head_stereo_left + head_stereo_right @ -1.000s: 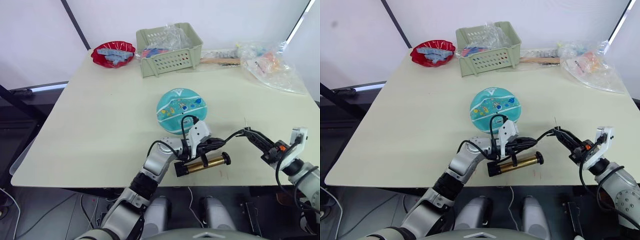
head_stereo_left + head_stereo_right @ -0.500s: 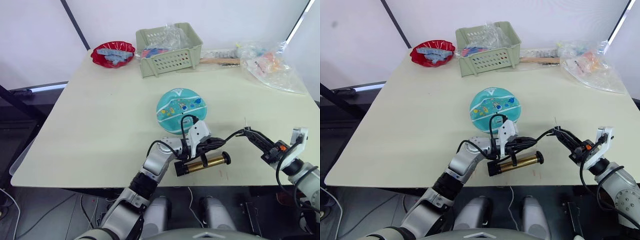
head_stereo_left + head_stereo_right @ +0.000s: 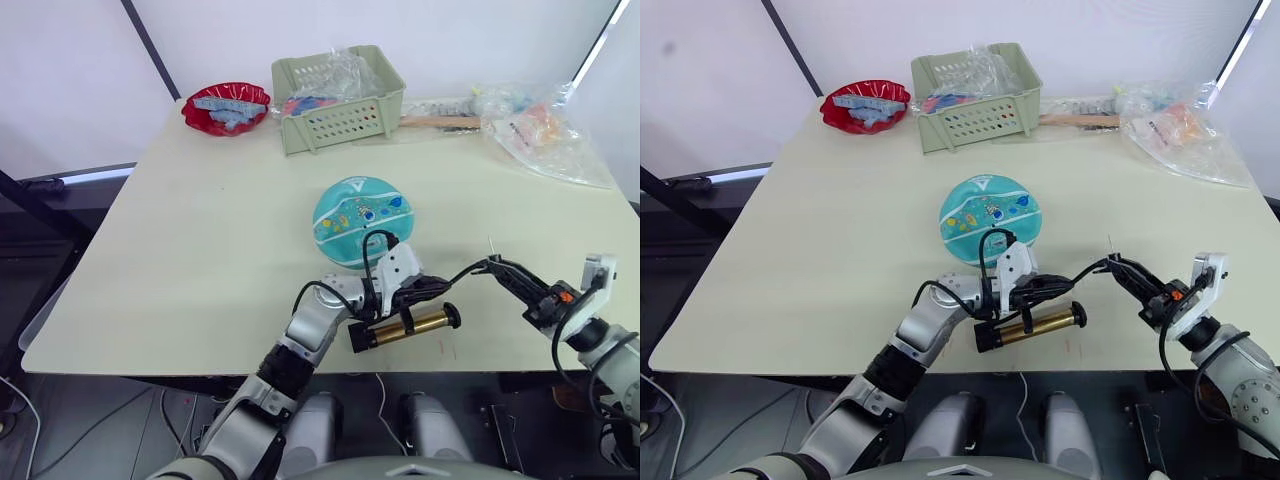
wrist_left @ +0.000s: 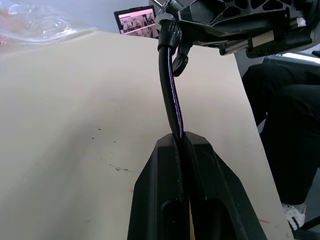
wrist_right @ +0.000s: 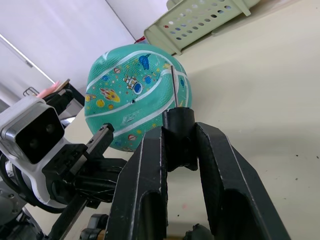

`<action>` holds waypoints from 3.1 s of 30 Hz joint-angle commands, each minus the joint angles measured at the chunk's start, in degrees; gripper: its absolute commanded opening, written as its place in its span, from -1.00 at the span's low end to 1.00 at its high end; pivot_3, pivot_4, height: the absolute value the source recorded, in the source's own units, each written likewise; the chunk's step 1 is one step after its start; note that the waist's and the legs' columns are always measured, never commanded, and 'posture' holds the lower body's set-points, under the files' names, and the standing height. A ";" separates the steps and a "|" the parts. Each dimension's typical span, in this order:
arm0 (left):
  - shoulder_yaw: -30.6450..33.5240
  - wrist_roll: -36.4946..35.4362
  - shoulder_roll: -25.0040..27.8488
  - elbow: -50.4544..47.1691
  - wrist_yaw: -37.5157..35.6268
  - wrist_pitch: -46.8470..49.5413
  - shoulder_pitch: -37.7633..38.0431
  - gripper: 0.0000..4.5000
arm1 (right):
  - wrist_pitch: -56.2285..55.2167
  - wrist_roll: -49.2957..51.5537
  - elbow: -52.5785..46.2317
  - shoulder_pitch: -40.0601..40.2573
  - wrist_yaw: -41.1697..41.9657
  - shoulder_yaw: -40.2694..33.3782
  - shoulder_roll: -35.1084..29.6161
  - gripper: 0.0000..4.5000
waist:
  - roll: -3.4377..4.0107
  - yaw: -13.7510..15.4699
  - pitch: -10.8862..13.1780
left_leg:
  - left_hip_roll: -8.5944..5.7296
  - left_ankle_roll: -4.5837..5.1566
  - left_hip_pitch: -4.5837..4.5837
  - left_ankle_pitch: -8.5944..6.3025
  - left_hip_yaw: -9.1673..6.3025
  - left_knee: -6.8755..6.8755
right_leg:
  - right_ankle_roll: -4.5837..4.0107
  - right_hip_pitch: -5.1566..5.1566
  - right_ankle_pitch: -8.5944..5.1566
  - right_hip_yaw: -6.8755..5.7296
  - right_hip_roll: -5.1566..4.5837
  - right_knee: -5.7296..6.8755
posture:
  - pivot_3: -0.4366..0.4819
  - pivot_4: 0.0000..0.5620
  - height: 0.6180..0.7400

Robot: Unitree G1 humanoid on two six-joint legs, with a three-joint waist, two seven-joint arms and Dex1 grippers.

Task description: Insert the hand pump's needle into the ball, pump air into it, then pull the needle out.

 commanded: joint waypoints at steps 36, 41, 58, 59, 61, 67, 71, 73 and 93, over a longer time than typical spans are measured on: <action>27.61 -12.19 25.37 -17.24 5.66 17.64 -7.68 0.98 | -29.88 -21.98 1.45 -1.63 21.21 2.75 -8.22 -0.85 | -0.29 -1.27 0.31 | 0.03 -0.01 0.01 0.00 -0.33 -0.03 | -0.22 -0.01 0.13 -0.04 0.01 -0.02 | -0.05 -0.47 1.00; 26.10 -11.69 26.13 -12.23 5.46 18.80 -10.03 0.98 | -30.32 -21.97 1.93 -2.34 21.07 3.63 -7.92 -0.85 | -0.44 -1.17 0.42 | 0.01 -0.02 0.00 0.01 -0.34 -0.02 | -0.23 -0.02 0.15 -0.04 0.00 -0.02 | -0.05 -0.47 1.00; 21.96 -8.14 25.26 -3.32 4.72 19.65 -13.26 0.98 | -32.03 -20.82 -0.60 -0.48 20.65 4.00 -5.44 -0.85 | -0.48 -1.30 0.49 | 0.01 -0.02 0.00 0.01 -0.38 -0.03 | -0.24 -0.02 0.16 -0.03 -0.02 0.00 | -0.05 -0.47 1.00; 22.00 -8.06 25.12 -3.16 4.88 19.76 -13.19 0.98 | -32.65 -20.66 -0.71 -0.46 21.14 4.15 -5.21 -0.85 | -0.48 -1.30 0.49 | 0.01 -0.02 0.00 0.01 -0.38 -0.03 | -0.24 -0.02 0.16 -0.03 -0.02 0.01 | -0.05 -0.47 1.00; 22.00 -7.90 24.88 -2.83 5.05 19.81 -13.16 0.98 | -33.59 -20.62 -0.69 -0.66 21.52 4.40 -4.71 -0.85 | -0.47 -1.31 0.49 | 0.01 -0.02 0.00 0.01 -0.38 -0.03 | -0.24 -0.03 0.16 -0.03 -0.02 0.01 | -0.05 -0.47 1.00; 21.79 -7.22 24.59 -2.06 5.09 19.55 -13.16 0.76 | -34.74 -20.93 -0.31 -1.59 21.31 5.00 -3.87 -0.85 | -0.47 -1.31 0.49 | 0.01 -0.02 0.02 0.01 -0.37 -0.02 | -0.25 -0.03 0.16 -0.02 -0.02 0.03 | -0.05 -0.47 1.00; 21.82 -6.98 24.36 -1.58 5.40 19.46 -13.00 0.05 | -35.38 -21.23 0.02 -1.73 21.43 5.29 -4.21 -0.85 | -0.47 -1.27 0.48 | 0.01 -0.02 0.03 0.01 -0.37 -0.02 | -0.25 -0.02 0.16 -0.02 -0.02 0.05 | -0.05 -0.47 1.00; 21.83 -6.82 24.08 -1.22 5.76 19.24 -12.86 -0.25 | -35.45 -21.33 0.13 -1.91 21.44 5.49 -4.25 -0.85 | -0.47 -1.25 0.48 | 0.01 -0.03 0.04 0.01 -0.37 -0.02 | -0.25 -0.02 0.16 -0.02 -0.02 0.06 | -0.05 -0.47 1.00; 21.65 -6.27 16.38 -5.24 13.53 19.47 -9.98 -0.98 | 0.39 -18.12 -8.79 -17.99 5.23 12.79 -16.61 -0.85 | -0.45 -0.83 0.47 | -0.02 -0.02 0.02 0.01 -0.38 0.03 | -0.25 -0.03 0.17 0.00 -0.06 0.09 | -0.05 -0.47 1.00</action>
